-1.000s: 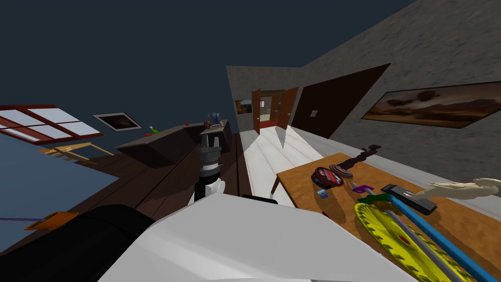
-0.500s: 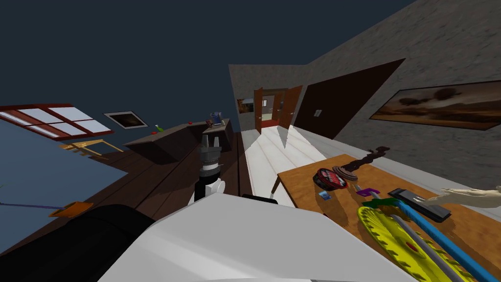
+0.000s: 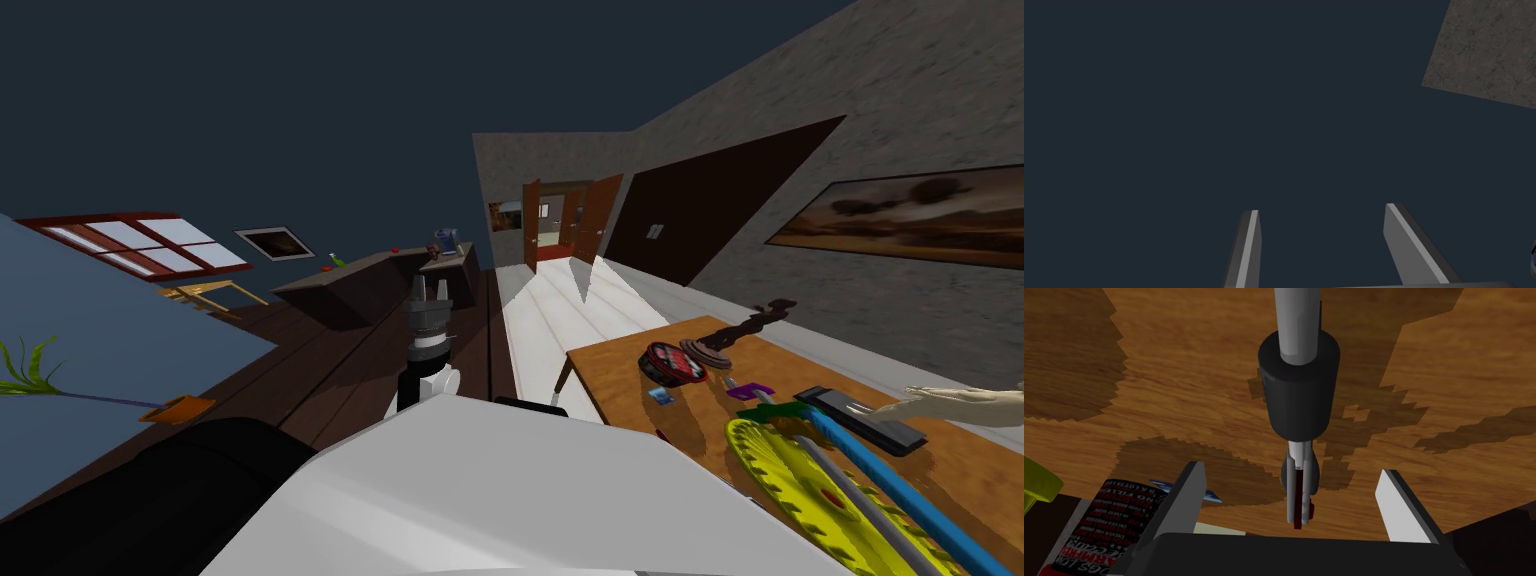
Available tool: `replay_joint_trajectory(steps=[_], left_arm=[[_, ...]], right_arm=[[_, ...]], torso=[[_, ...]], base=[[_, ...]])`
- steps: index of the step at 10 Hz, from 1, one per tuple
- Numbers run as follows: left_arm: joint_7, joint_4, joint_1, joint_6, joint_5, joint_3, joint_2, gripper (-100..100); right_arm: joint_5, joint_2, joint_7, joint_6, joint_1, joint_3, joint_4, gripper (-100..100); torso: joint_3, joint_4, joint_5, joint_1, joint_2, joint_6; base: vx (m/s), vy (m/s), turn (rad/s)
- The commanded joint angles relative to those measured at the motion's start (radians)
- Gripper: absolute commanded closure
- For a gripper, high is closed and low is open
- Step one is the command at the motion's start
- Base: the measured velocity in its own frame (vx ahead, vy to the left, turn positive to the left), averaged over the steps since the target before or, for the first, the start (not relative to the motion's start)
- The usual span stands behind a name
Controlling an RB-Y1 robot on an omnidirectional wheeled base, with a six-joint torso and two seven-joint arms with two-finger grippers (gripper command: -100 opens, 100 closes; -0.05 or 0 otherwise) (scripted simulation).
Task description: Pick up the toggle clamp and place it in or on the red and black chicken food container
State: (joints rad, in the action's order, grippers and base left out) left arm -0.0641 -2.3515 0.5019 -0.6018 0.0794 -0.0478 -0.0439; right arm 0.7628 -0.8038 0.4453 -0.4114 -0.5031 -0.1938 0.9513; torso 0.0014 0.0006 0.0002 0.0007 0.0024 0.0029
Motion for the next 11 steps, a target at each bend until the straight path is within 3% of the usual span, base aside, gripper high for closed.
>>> replay_joint_trajectory(steps=[1,5,6,7,11], left_arm=[[0.000,0.000,0.000,0.000,0.000,0.000,0.000,0],[0.000,0.000,0.000,0.000,0.000,0.000,0.000,0],[0.000,0.000,0.000,0.000,0.000,0.000,0.000,0],[0.000,0.000,0.000,0.000,0.000,0.000,0.000,0],[0.000,0.000,0.000,0.000,0.000,0.000,0.000,0]], right_arm=[[0.000,0.000,0.000,0.000,0.000,0.000,0.000,100],[0.000,-0.001,0.002,-0.003,-0.001,0.000,0.001,100],[0.000,-0.001,0.001,-0.003,-0.001,0.000,0.001,0],[-0.033,-0.014,0.034,-0.022,-0.021,0.005,0.001,100],[-0.118,-0.050,0.116,-0.060,-0.090,0.016,0.030,100]], torso=[[0.000,0.000,0.000,0.000,0.000,0.000],[-0.003,-0.001,-0.003,-0.003,-0.005,-0.001],[-0.003,-0.001,-0.003,-0.003,-0.005,-0.001],[-0.003,-0.001,-0.003,-0.003,-0.005,-0.001],[-0.006,-0.002,-0.002,0.000,-0.010,0.000]], base=[[0.000,0.000,0.000],[0.000,0.000,0.000],[0.000,0.000,0.000],[0.045,0.023,-0.076],[0.077,0.034,-0.075]])
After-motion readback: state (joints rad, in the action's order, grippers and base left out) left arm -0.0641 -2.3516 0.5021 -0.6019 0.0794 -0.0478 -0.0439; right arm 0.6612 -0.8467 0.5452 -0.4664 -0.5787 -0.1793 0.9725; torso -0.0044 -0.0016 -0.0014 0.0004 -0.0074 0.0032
